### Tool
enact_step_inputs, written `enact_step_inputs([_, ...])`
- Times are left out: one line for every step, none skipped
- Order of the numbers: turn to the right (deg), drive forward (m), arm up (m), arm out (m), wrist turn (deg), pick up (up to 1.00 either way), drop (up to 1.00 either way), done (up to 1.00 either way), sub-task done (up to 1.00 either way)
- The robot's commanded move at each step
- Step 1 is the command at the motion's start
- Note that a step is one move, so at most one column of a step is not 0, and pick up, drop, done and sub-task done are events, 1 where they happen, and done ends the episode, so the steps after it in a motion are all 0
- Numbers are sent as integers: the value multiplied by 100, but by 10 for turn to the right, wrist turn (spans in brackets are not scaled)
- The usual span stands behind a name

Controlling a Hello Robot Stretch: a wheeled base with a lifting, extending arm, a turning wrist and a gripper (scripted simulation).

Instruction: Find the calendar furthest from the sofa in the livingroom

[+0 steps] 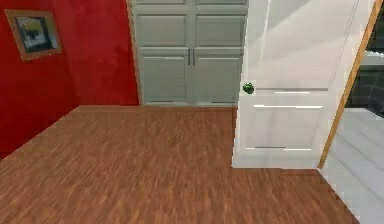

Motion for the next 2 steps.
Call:
enact_step_inputs([-240, 0, 0, 0, 0, 0, 0, 0, 0])
enact_step_inputs([0, 5, 0, 0, 0, 0, 0, 0, 0])
